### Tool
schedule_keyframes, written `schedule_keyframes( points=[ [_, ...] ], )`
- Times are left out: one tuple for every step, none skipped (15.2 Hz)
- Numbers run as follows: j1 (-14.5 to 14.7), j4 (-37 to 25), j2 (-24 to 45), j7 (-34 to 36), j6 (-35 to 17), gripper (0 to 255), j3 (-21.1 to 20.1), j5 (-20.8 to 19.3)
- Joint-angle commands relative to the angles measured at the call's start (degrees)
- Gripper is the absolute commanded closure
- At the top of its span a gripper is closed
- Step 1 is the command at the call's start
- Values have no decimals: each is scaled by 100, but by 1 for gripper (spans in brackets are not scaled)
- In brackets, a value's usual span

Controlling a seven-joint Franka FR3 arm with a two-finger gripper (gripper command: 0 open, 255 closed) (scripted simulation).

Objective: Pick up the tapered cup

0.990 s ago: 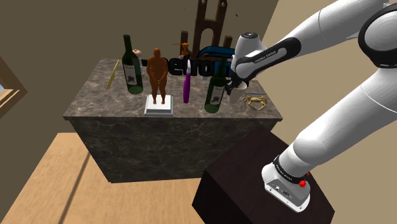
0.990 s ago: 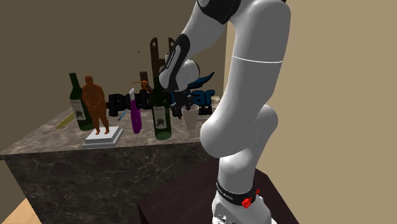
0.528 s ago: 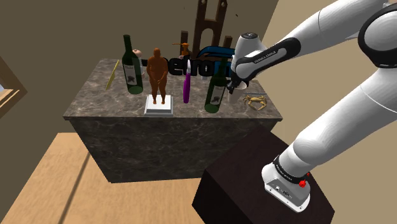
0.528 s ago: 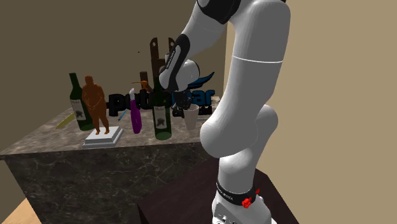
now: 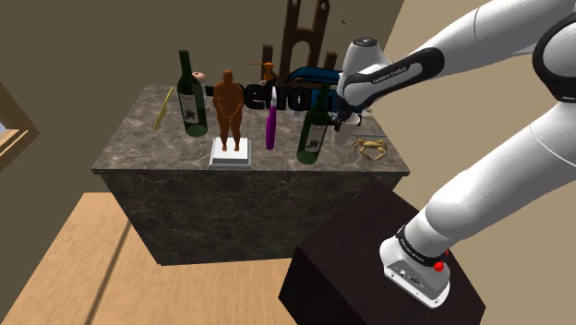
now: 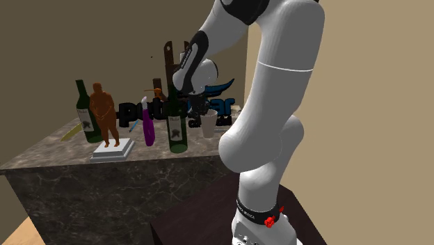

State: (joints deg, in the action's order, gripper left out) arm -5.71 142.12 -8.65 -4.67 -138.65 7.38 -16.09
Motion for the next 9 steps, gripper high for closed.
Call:
schedule_keyframes(
  points=[
    [9, -66, -110, -43, 174, 255, -4, 33],
    [13, -99, -160, -62, 257, 255, -7, 48],
    [18, -134, -210, -80, 339, 255, -9, 62],
    [22, -170, -257, -98, 422, 255, -12, 75],
    [26, -207, -303, -115, 505, 255, -15, 89],
    [30, -245, -348, -133, 587, 255, -18, 101],
    [34, -285, -391, -149, 669, 255, -21, 114],
    [38, -326, -433, -166, 751, 255, -24, 126],
    [42, -368, -474, -182, 833, 255, -27, 138]
  ],
)
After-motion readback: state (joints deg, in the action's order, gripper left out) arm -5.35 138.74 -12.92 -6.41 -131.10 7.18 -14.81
